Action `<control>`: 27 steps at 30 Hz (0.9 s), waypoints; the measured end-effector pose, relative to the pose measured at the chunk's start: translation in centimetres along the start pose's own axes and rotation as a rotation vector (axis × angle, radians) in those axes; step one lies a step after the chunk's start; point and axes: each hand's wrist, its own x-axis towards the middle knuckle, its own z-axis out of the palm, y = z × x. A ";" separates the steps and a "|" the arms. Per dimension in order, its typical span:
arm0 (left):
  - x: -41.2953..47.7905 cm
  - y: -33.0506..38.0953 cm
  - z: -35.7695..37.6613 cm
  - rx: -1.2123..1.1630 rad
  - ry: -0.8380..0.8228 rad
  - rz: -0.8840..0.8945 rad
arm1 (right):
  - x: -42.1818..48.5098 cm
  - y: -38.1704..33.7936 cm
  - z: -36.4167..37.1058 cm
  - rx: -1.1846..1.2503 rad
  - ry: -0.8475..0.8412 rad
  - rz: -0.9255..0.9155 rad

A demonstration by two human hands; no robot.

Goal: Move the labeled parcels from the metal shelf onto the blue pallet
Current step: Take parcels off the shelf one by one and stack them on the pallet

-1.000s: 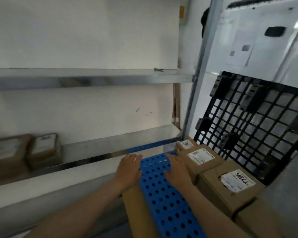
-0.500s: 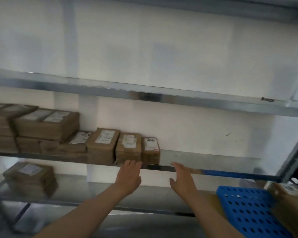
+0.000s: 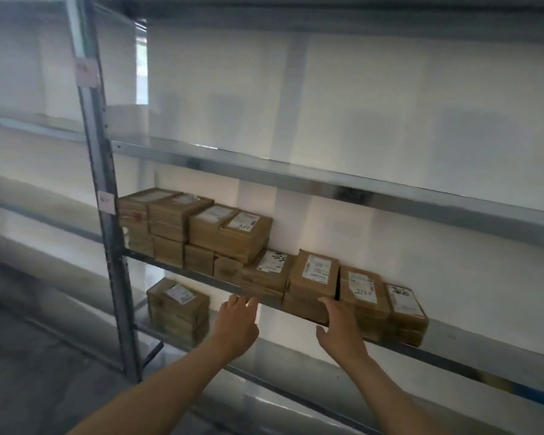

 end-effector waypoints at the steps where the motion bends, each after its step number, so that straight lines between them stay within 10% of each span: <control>1: 0.0 -0.9 -0.1 -0.004 0.000 -0.020 | 0.7 -0.7 0.5 0.002 -0.012 -0.007; 27: 20.8 -14.7 0.5 -0.073 -0.046 -0.156 | 24.4 -6.5 9.1 0.060 -0.186 -0.003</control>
